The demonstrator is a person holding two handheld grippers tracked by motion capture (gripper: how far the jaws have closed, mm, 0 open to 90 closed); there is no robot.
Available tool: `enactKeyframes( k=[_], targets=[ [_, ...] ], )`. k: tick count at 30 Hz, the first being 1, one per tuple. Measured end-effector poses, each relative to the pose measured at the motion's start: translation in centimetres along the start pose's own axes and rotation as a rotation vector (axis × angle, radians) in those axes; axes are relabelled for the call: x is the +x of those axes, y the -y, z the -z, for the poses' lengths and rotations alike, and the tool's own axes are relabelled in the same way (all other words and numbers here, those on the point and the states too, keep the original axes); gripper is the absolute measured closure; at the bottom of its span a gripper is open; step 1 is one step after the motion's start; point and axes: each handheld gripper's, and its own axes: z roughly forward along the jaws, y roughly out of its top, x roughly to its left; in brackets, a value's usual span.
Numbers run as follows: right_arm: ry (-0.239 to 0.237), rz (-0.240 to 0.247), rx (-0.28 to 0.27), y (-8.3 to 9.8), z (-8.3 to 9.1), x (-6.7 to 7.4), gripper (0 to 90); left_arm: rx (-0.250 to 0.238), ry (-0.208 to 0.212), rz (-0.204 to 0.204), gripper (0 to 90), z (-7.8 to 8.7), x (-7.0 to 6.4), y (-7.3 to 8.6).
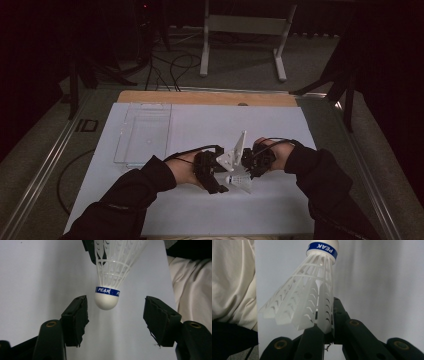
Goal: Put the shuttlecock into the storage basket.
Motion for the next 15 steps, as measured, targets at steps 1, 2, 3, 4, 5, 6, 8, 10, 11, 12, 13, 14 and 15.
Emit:
enactKeyframes(
  k=[1, 2, 3, 4, 5, 6, 8, 10, 11, 12, 13, 14, 15],
  targets=[
    [-0.004, -0.005, 0.001, 0.01, 0.03, 0.05, 89.7, -0.005, -0.002, 0.003, 39.7, -0.1, -0.01, 0.04],
    [-0.004, 0.002, -0.002, 0.01, 0.03, 0.03, 89.7, -0.008, -0.024, 0.006, 40.5, -0.09, 0.04, 0.06],
    [0.0, 0.015, -0.002, 0.03, 0.04, -0.04, 89.8, -0.01, -0.022, 0.007, 42.0, -0.14, 0.11, 0.09],
    [-0.002, -0.027, -0.008, -0.08, 0.06, 0.23, 89.8, -0.013, -0.029, 0.001, 43.5, -0.21, 0.11, 0.12],
    [-0.012, -0.016, -0.003, -0.07, 0.13, 0.21, 89.8, -0.01, -0.026, 0.009, 45.0, -0.27, 0.14, 0.13],
    [-0.012, -0.016, -0.003, -0.07, 0.13, 0.21, 89.8, -0.01, -0.026, 0.009, 47.4, -0.27, 0.14, 0.13],
    [-0.009, -0.011, -0.007, -0.16, 0.06, 0.3, 89.8, -0.002, -0.035, 0.002, 50.6, -0.42, 0.08, 0.07],
    [-0.008, 0.006, -0.013, -0.21, 0.02, 0.26, 89.8, 0.002, -0.023, -0.003, 52.4, -0.58, 0.03, -0.01],
    [-0.012, 0.003, -0.017, -0.25, 0.03, 0.24, 89.7, 0.002, -0.017, -0.01, 55.1, -0.63, 0.06, -0.07],
    [-0.012, 0.003, -0.017, -0.25, 0.03, 0.24, 89.7, 0.002, -0.017, -0.01, 55.8, -0.63, 0.06, -0.07],
    [-0.012, 0.004, -0.017, -0.25, 0.06, 0.23, 89.8, 0.004, -0.016, -0.012, 57.7, -0.63, 0.11, -0.05],
    [-0.012, 0.004, -0.017, -0.25, 0.06, 0.23, 89.8, 0.004, -0.016, -0.012, 58.0, -0.63, 0.11, -0.05],
    [-0.013, 0.01, -0.021, -0.23, 0.07, 0.28, 89.7, 0.006, -0.025, -0.017, 58.0, -0.67, 0.08, 0.01]
  ],
)
